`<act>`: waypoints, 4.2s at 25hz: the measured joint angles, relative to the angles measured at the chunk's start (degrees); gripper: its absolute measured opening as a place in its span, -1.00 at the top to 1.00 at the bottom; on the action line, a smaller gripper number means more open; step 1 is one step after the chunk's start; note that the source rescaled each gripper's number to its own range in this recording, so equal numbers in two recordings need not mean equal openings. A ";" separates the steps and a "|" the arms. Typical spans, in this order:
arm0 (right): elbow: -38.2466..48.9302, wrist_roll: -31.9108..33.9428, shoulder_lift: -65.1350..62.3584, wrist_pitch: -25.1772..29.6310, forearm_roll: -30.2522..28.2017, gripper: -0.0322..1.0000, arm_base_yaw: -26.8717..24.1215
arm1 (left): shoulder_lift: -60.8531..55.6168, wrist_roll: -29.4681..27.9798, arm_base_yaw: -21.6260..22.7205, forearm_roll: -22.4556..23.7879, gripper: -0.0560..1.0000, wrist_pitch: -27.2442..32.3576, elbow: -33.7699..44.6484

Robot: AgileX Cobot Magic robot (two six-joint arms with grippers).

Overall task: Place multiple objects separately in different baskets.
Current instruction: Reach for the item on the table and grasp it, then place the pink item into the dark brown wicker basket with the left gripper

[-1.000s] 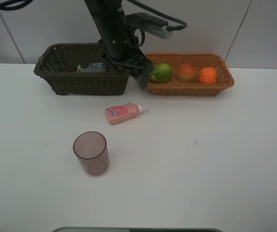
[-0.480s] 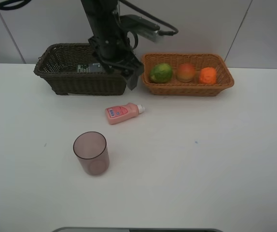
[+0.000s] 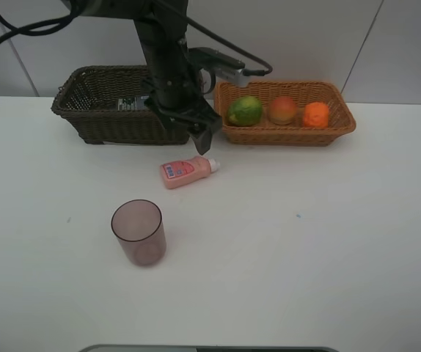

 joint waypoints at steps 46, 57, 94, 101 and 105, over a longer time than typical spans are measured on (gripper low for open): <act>0.00 0.00 0.00 0.00 0.00 -0.56 0.00 | 9.34 0.95 -2.60 8.53 -1.00 -11.70 4.34; 0.00 0.00 0.00 0.00 0.00 -0.56 0.00 | 9.75 0.99 -2.66 8.15 -0.97 -12.28 4.34; 0.00 0.00 0.00 0.00 0.00 -0.56 0.00 | 3.83 0.99 -2.71 8.82 -0.30 -7.43 4.34; 0.00 0.00 0.00 0.00 0.00 -0.56 0.00 | -0.06 0.99 -2.47 9.26 -0.30 -5.19 4.34; 0.00 0.00 0.00 0.00 0.00 -0.56 0.00 | -2.55 0.42 -0.88 9.21 -0.30 -5.27 4.10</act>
